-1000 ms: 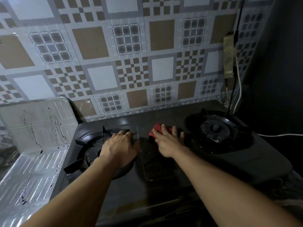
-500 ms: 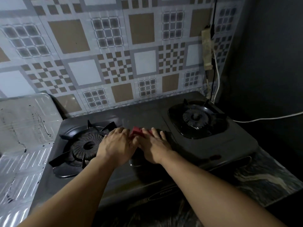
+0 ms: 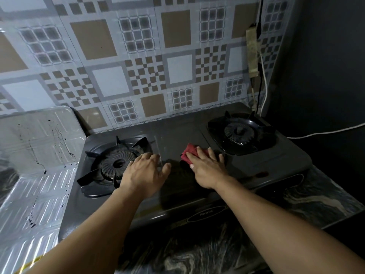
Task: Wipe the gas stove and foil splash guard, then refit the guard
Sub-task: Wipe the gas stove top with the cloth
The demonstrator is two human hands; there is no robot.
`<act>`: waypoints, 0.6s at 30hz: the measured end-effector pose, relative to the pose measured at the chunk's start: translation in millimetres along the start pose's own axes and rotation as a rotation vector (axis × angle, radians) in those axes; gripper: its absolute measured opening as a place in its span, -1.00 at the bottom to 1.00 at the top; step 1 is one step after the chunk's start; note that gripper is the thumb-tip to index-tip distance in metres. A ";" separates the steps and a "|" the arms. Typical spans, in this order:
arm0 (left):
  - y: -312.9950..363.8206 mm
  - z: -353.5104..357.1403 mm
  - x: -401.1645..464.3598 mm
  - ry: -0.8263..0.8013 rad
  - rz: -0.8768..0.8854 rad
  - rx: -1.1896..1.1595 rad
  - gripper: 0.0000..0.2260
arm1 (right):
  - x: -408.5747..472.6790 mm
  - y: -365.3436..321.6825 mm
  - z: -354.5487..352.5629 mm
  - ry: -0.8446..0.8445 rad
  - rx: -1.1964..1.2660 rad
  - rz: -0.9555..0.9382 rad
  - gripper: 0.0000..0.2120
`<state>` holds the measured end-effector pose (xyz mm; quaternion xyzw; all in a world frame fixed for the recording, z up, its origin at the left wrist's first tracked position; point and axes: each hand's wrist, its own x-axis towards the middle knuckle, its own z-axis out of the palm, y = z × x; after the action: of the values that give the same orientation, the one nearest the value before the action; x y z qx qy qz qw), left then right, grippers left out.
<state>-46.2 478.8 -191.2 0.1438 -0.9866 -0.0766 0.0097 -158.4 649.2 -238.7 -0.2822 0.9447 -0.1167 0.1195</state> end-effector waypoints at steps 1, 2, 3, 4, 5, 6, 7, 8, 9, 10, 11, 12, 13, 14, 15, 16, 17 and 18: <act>-3.7 -0.1 -1.0 0.001 -0.005 -0.001 -0.38 | -2.4 -5.0 1.6 -0.005 -0.002 -0.011 -0.52; -6.8 0.1 -2.1 0.004 -0.011 -0.009 -0.44 | -4.9 -10.5 3.4 -0.010 -0.004 -0.023 -0.51; -8.8 0.0 -3.4 0.007 -0.017 -0.020 -0.48 | -7.5 -16.9 5.4 -0.015 -0.010 -0.037 -0.49; -9.7 -0.2 -4.6 0.008 -0.020 -0.032 -0.48 | -10.3 -24.1 7.1 -0.019 -0.018 -0.057 -0.48; -10.1 -0.7 -5.6 0.009 -0.023 -0.045 -0.48 | -12.4 -31.8 9.4 -0.021 -0.030 -0.082 -0.47; -9.9 -1.3 -6.0 0.013 -0.019 -0.053 -0.49 | -14.6 -40.1 11.4 -0.026 -0.042 -0.109 -0.47; -9.3 -1.6 -6.2 0.013 -0.015 -0.056 -0.50 | -16.9 -48.1 13.6 -0.038 -0.049 -0.135 -0.48; -8.3 -1.7 -6.1 0.010 -0.005 -0.052 -0.50 | -19.2 -55.3 15.4 -0.048 -0.052 -0.160 -0.47; -6.9 -2.1 -5.9 0.005 0.005 -0.046 -0.45 | -22.1 -60.6 16.8 -0.054 -0.055 -0.186 -0.46; -5.1 -2.2 -5.4 0.001 0.016 -0.042 -0.38 | -25.6 -64.0 17.3 -0.060 -0.064 -0.214 -0.44; -2.6 -2.1 -4.9 -0.001 0.024 -0.043 -0.31 | -29.9 -64.9 16.9 -0.067 -0.074 -0.243 -0.44; 0.9 -1.7 -4.4 0.000 0.033 -0.047 -0.26 | -34.2 -63.4 16.3 -0.075 -0.078 -0.269 -0.44; 5.2 -1.4 -4.5 0.001 0.041 -0.050 -0.22 | -38.1 -59.9 15.5 -0.084 -0.078 -0.288 -0.45; 10.5 -0.8 -4.4 0.002 0.054 -0.049 -0.20 | -41.1 -55.1 15.0 -0.086 -0.080 -0.301 -0.46; 16.4 -0.2 -4.4 0.002 0.069 -0.045 -0.18 | -43.1 -49.9 15.2 -0.081 -0.089 -0.309 -0.47; 22.6 0.9 -4.1 0.001 0.085 -0.043 -0.17 | -44.4 -44.7 15.9 -0.073 -0.102 -0.311 -0.47; 29.2 2.2 -3.5 0.000 0.099 -0.041 -0.16 | -45.3 -40.0 16.4 -0.066 -0.115 -0.307 -0.48; 35.8 4.1 -2.5 0.001 0.113 -0.037 -0.16 | -46.4 -35.5 16.0 -0.061 -0.129 -0.299 -0.47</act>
<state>-54.1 514.1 -189.7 0.0875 -0.9916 -0.0940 0.0171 -98.1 643.9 -236.2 -0.4300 0.8937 -0.0637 0.1112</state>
